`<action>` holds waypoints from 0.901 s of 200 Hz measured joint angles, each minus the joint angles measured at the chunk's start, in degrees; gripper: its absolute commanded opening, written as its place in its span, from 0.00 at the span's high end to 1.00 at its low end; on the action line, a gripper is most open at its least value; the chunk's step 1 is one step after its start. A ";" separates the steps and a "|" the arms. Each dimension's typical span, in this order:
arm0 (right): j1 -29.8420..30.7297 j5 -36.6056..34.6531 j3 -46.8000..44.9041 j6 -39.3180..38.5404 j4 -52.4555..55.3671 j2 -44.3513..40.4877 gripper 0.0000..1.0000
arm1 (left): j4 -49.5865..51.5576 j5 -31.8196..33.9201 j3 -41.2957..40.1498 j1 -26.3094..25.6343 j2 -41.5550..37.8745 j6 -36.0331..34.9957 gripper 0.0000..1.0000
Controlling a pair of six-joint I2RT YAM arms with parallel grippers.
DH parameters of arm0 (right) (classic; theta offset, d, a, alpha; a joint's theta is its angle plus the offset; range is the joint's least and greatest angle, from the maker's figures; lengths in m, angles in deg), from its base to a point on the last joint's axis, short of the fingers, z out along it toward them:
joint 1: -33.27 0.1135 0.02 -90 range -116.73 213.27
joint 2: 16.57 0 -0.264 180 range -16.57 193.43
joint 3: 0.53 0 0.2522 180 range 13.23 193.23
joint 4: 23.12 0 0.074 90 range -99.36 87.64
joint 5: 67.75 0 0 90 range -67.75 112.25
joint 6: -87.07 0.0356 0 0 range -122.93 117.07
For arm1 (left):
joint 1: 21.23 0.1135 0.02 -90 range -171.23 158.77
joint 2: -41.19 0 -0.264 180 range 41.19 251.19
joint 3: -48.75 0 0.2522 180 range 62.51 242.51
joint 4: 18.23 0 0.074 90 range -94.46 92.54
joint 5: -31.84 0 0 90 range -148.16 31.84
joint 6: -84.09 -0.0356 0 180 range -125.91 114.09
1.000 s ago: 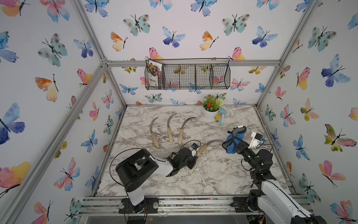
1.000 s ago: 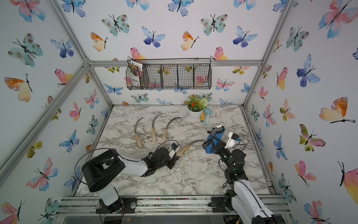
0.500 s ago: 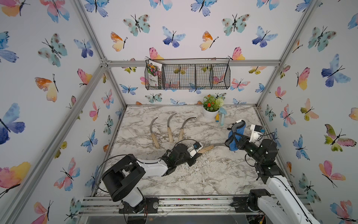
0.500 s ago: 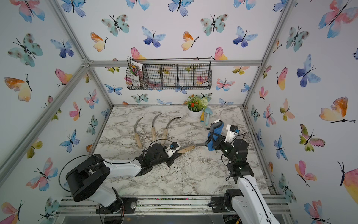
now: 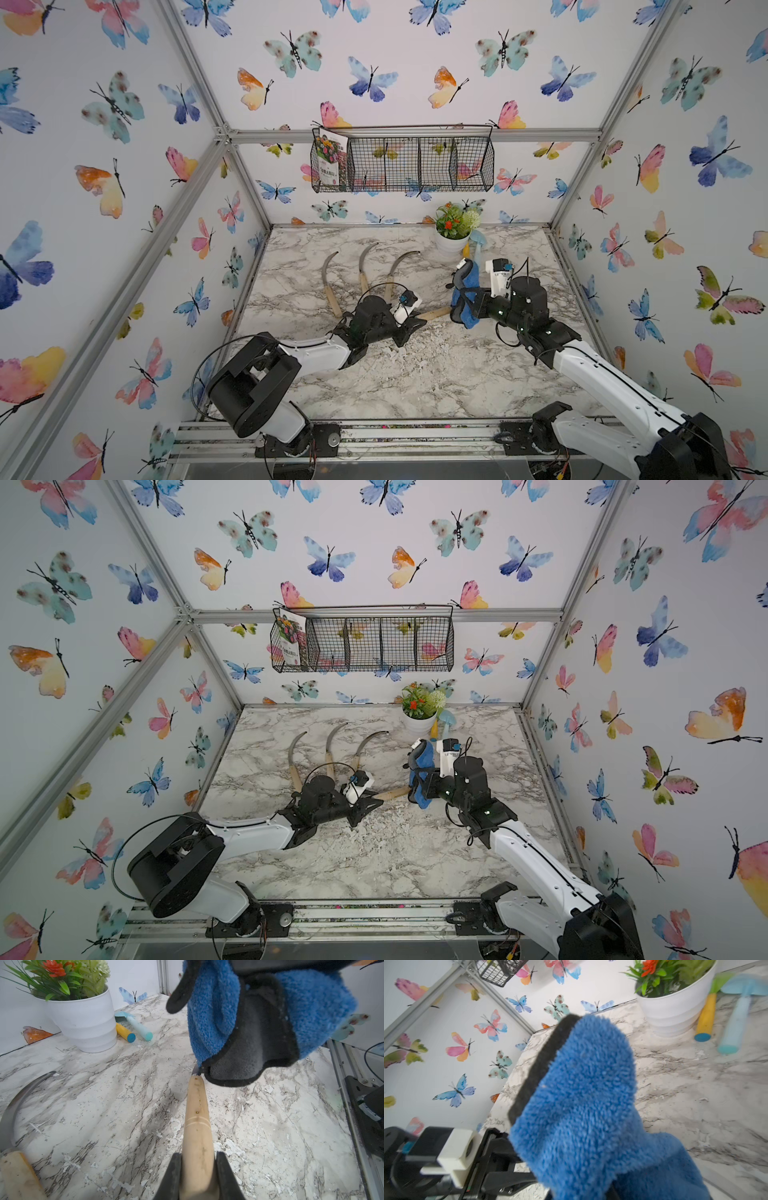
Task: Wipe small sickles with rags
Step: Wipe the small sickle.
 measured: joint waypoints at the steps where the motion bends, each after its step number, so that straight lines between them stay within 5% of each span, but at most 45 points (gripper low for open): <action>1: 0.00 -0.15 0.09 -0.02 0.02 0.00 0.98 | -0.15 0.04 -0.09 0.00 0.00 0.00 1.00; 45: 0.83 -2.16 0.24 0.13 -0.72 0.66 0.98 | -3.21 0.66 -4.70 0.00 -0.02 -1.07 1.00; 180: 17.79 -1.66 -2.43 0.70 -11.08 14.80 0.98 | -4.28 1.75 -4.37 -0.02 1.22 -2.82 1.00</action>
